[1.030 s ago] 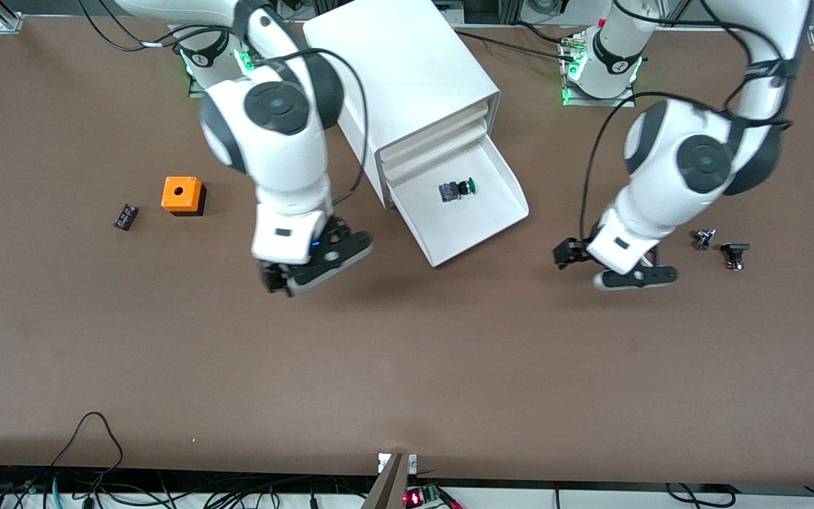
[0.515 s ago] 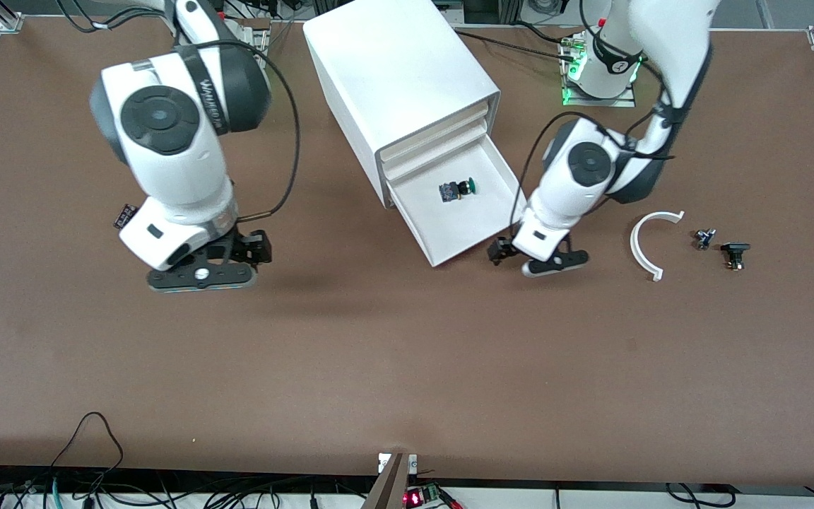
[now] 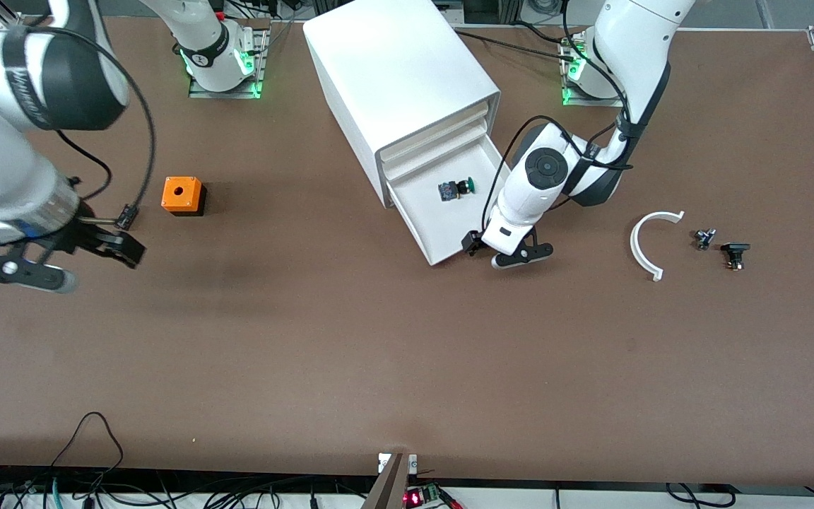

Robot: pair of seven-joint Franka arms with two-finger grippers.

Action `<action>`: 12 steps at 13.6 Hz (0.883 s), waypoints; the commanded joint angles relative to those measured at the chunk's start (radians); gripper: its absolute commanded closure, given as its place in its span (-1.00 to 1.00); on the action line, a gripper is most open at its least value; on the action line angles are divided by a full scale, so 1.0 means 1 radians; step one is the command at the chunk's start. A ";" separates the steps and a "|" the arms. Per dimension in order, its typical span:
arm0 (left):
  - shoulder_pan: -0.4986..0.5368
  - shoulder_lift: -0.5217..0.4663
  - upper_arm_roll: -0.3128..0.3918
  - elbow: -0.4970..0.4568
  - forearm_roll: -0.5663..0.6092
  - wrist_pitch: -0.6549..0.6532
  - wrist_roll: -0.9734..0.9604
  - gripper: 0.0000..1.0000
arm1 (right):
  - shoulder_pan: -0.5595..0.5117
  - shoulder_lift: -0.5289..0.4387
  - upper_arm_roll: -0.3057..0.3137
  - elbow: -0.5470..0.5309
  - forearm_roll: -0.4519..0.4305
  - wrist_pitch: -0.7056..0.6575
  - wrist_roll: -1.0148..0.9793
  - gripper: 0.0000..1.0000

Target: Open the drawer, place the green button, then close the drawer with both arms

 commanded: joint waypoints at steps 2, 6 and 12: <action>-0.066 -0.004 0.001 -0.032 0.001 -0.017 0.007 -1.00 | 0.001 -0.159 -0.130 -0.155 0.122 -0.031 -0.094 -1.00; -0.077 -0.036 -0.054 -0.064 0.001 -0.105 0.007 -1.00 | -0.001 -0.224 -0.194 -0.204 0.128 -0.055 -0.300 -1.00; -0.077 -0.059 -0.171 -0.064 -0.004 -0.198 0.007 -1.00 | -0.001 -0.484 -0.199 -0.515 0.134 0.055 -0.362 -1.00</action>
